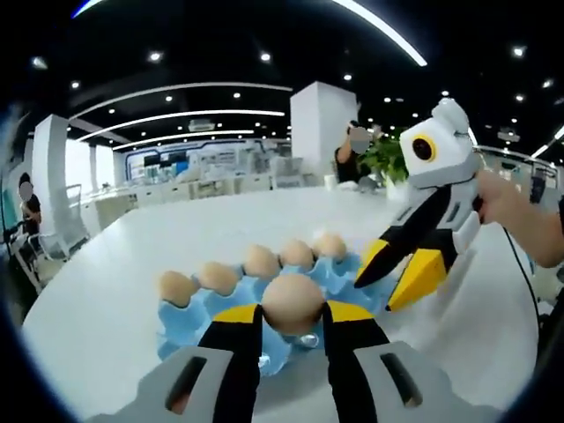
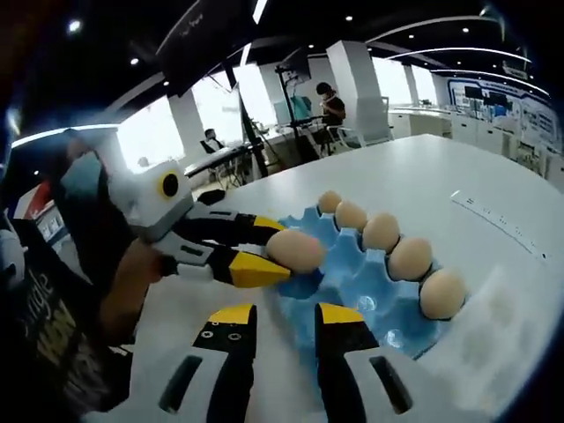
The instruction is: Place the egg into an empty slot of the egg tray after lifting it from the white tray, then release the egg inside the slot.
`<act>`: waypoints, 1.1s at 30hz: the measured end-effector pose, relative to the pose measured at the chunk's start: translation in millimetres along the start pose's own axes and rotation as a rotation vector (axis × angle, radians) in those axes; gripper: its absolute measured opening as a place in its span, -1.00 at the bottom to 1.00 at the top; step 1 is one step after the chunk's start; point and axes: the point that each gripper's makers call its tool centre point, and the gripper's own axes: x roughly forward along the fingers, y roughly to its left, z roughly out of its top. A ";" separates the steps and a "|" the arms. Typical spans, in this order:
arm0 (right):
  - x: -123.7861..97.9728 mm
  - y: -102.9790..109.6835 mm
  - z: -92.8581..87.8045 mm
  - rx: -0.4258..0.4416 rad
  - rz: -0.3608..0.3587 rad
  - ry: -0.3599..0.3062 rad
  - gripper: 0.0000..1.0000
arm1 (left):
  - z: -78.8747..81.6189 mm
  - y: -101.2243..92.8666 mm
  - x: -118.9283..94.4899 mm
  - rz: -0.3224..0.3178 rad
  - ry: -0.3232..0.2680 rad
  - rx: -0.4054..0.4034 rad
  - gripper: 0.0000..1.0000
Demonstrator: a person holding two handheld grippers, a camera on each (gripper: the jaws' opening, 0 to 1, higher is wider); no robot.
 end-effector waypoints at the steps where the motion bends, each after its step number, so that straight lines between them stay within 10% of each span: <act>1: -0.6 1.5 -0.7 0.004 -0.002 -0.009 -0.45 | -0.1 0.4 -0.6 0.002 -0.002 -0.001 -0.46; 33: -42.8 56.6 -24.0 0.004 -0.073 -0.154 -0.43 | 5.2 93.0 -20.5 0.162 0.021 0.003 -0.46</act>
